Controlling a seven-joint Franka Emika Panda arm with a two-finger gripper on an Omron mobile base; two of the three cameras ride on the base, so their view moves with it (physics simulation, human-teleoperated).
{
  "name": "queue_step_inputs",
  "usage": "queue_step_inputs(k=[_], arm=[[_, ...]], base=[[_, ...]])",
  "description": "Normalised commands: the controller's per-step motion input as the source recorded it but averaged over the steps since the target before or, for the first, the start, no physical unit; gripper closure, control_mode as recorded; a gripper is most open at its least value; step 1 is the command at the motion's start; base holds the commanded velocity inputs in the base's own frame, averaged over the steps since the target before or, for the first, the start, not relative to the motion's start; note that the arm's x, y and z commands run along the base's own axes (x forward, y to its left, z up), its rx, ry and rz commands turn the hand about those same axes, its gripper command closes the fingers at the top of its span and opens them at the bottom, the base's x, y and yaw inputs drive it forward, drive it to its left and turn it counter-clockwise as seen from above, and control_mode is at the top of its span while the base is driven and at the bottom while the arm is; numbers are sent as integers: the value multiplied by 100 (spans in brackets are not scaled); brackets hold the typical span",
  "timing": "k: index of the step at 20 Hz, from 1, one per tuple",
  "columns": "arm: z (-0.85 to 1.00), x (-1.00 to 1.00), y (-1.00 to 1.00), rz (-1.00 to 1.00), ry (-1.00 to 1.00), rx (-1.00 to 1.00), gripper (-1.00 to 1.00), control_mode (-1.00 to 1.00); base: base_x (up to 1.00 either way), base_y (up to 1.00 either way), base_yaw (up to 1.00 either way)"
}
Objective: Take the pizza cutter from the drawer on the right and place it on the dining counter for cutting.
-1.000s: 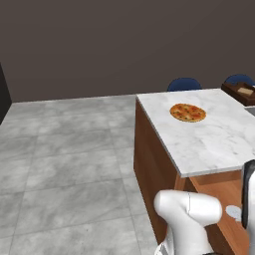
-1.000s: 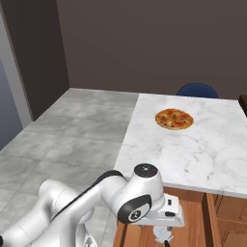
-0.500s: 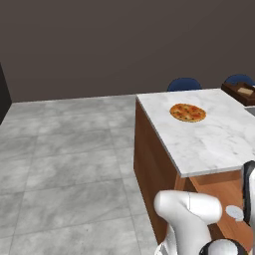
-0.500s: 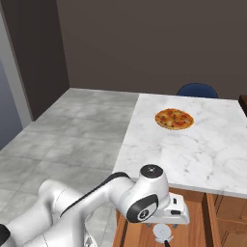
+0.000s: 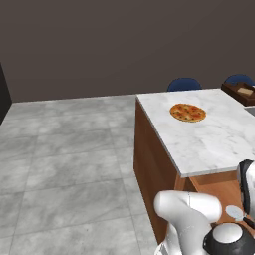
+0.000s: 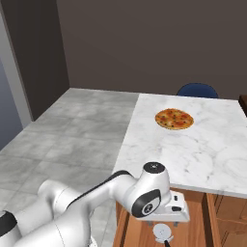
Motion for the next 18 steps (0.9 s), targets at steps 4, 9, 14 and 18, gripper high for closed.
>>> queue_step_inputs(k=[4,9,14,18], arm=[[-13,0,-9,0,2,2,-100,-100],[-23,0,0,0,0,0,-100,-100],[-13,5,0,0,0,2,-100,-100],[-10,8,-5,0,0,5,-100,-100]], base=[[0,0,0],[0,0,0],[0,0,0],[0,0,0]])
